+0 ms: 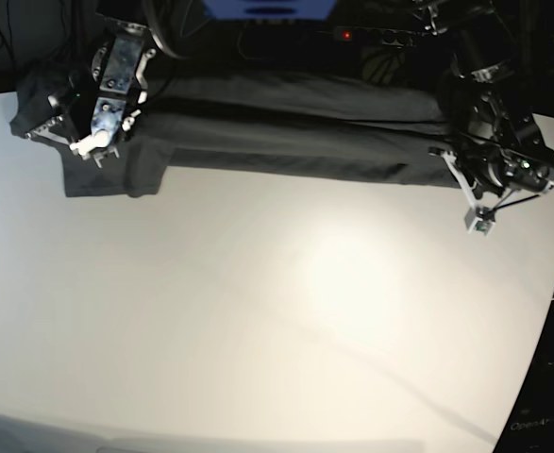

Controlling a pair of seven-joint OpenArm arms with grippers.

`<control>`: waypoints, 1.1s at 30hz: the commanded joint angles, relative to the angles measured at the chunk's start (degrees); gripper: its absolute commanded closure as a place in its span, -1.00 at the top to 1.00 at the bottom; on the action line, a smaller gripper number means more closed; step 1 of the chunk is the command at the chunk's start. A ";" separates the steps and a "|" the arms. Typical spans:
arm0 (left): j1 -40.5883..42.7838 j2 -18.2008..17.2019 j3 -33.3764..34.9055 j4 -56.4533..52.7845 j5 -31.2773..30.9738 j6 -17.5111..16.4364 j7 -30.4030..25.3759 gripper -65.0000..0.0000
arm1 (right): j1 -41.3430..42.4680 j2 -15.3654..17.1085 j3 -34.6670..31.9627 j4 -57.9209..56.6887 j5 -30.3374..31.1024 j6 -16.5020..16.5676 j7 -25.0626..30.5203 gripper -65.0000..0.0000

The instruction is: Fold the T-shirt properly

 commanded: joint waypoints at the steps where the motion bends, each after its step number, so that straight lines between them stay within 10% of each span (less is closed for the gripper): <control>1: 0.60 0.17 0.02 -0.95 2.49 0.23 1.72 -0.93 | -0.15 -0.31 0.35 -0.73 4.10 0.58 1.62 -1.00; 33: -1.33 3.16 0.02 -4.91 2.49 0.23 -2.32 -0.93 | 16.20 -0.31 7.74 -13.21 12.89 0.58 1.62 -1.00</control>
